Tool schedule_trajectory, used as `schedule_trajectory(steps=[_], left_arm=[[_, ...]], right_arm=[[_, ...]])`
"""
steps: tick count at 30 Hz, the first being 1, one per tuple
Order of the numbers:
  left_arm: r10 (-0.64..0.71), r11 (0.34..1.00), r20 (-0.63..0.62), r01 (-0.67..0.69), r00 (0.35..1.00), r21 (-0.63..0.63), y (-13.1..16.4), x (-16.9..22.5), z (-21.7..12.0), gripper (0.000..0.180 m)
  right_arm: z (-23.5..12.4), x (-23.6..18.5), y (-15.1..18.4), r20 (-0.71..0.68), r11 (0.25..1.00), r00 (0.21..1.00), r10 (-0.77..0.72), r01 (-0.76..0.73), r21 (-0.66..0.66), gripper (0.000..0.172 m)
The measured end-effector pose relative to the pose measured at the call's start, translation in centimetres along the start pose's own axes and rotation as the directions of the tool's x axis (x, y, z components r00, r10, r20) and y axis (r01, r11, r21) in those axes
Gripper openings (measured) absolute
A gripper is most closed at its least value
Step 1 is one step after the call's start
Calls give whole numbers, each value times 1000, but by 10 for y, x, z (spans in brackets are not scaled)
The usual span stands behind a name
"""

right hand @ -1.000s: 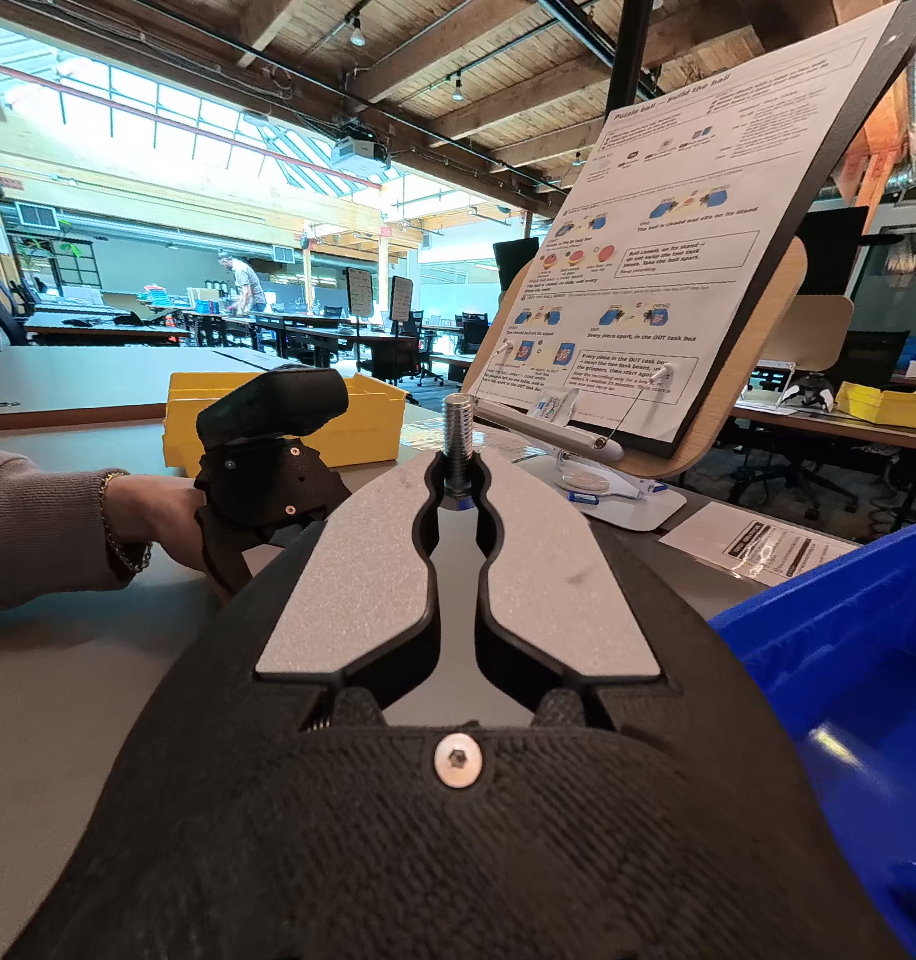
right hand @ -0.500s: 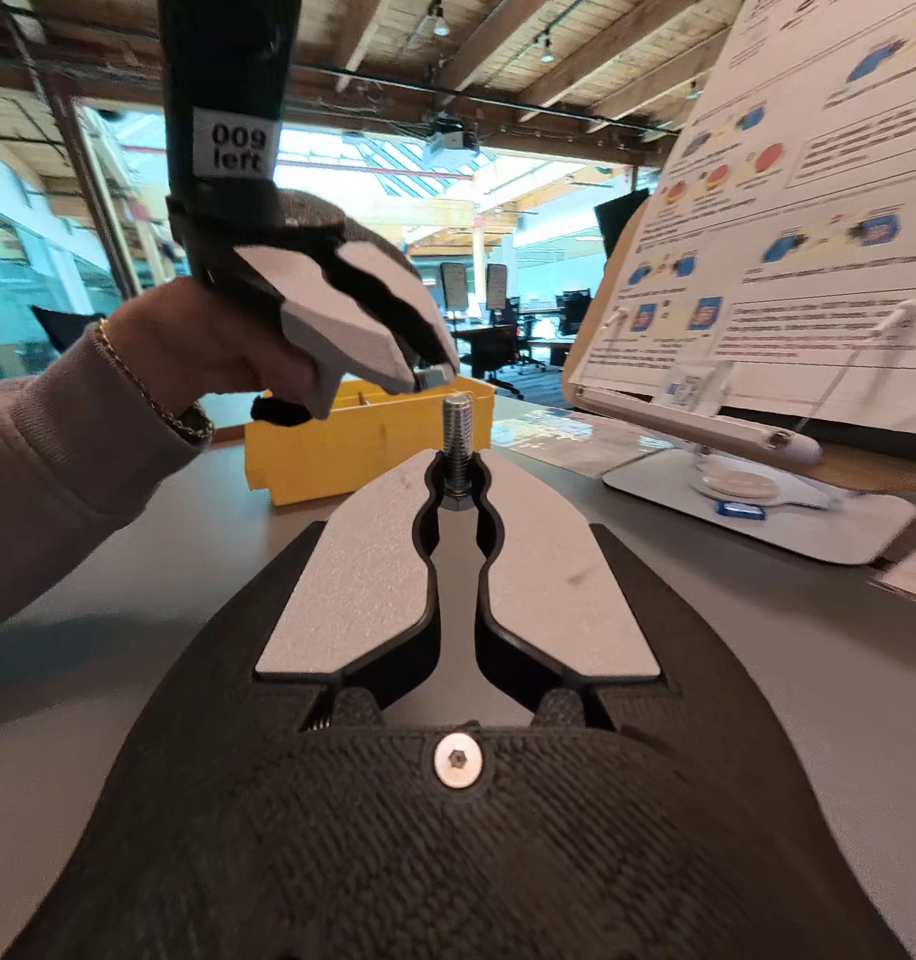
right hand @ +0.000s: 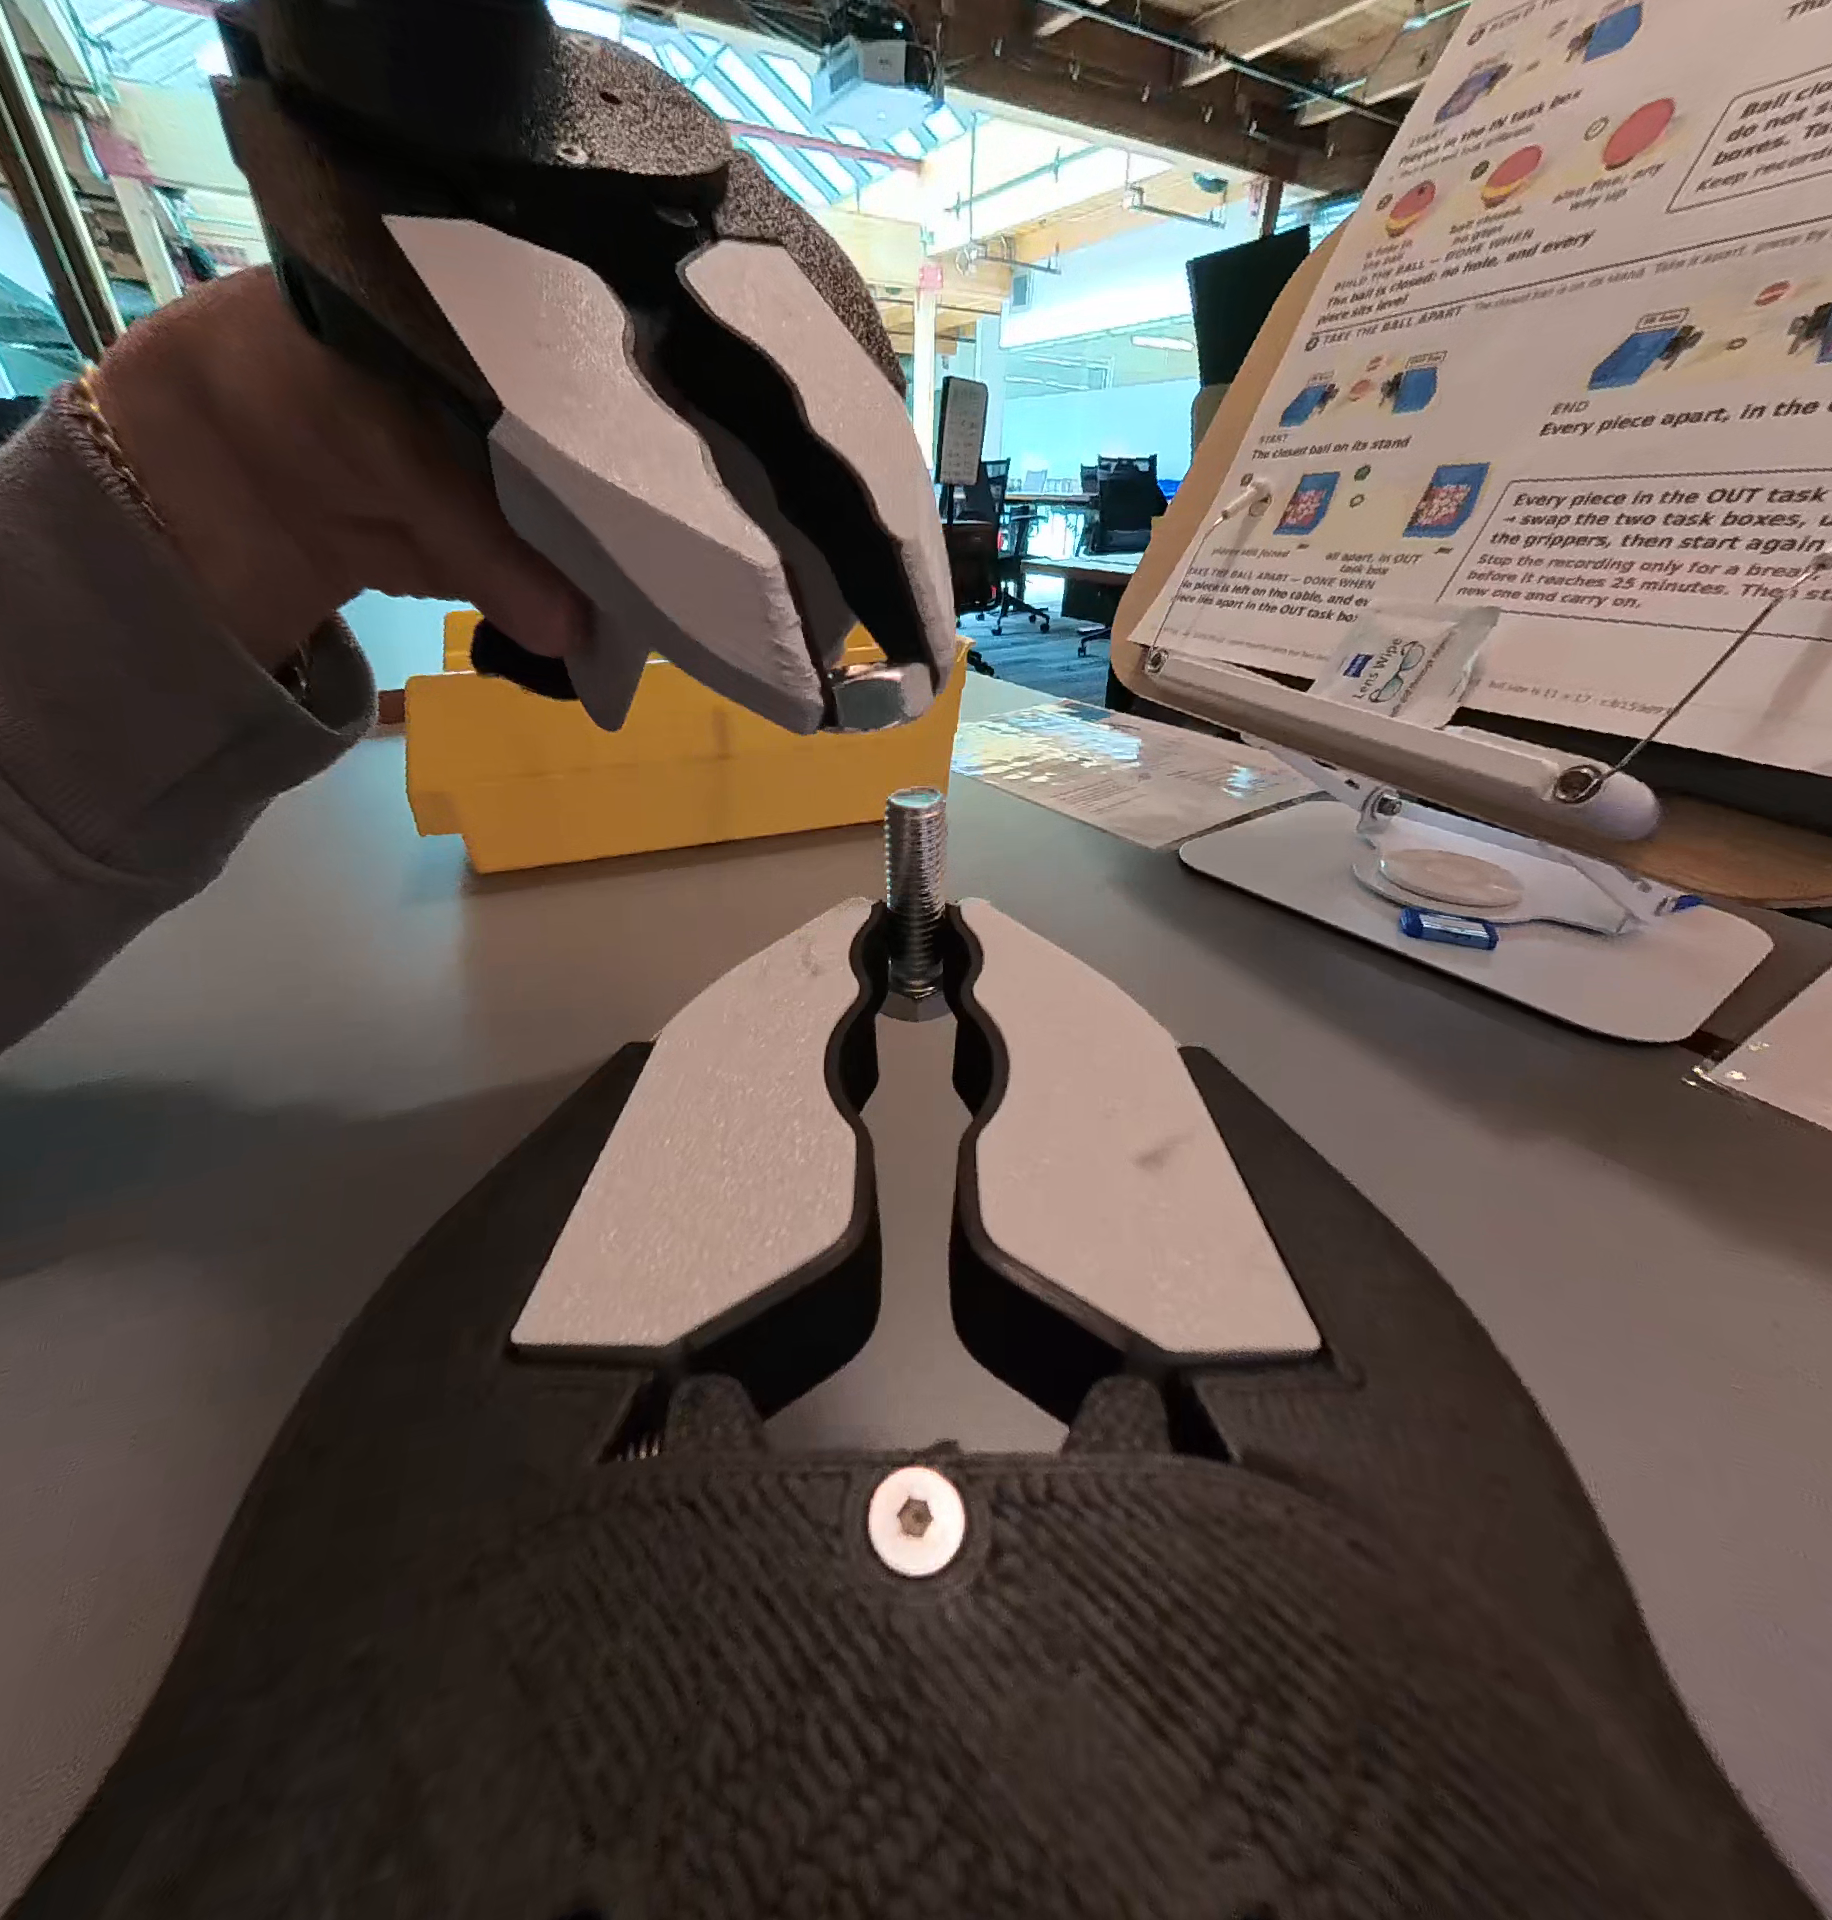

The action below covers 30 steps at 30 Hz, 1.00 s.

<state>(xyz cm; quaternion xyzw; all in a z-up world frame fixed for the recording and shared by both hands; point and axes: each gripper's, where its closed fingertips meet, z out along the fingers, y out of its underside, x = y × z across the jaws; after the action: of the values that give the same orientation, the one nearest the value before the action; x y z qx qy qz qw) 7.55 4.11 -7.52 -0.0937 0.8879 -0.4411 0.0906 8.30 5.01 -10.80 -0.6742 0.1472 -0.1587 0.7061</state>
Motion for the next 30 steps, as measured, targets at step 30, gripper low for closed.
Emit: schedule_trajectory(steps=[30], left_arm=[[57,992,-19,-59,998,-112,16,11,4,21]], right_arm=[[3,-15,3,23,993,994,-105,106,-48,9]])
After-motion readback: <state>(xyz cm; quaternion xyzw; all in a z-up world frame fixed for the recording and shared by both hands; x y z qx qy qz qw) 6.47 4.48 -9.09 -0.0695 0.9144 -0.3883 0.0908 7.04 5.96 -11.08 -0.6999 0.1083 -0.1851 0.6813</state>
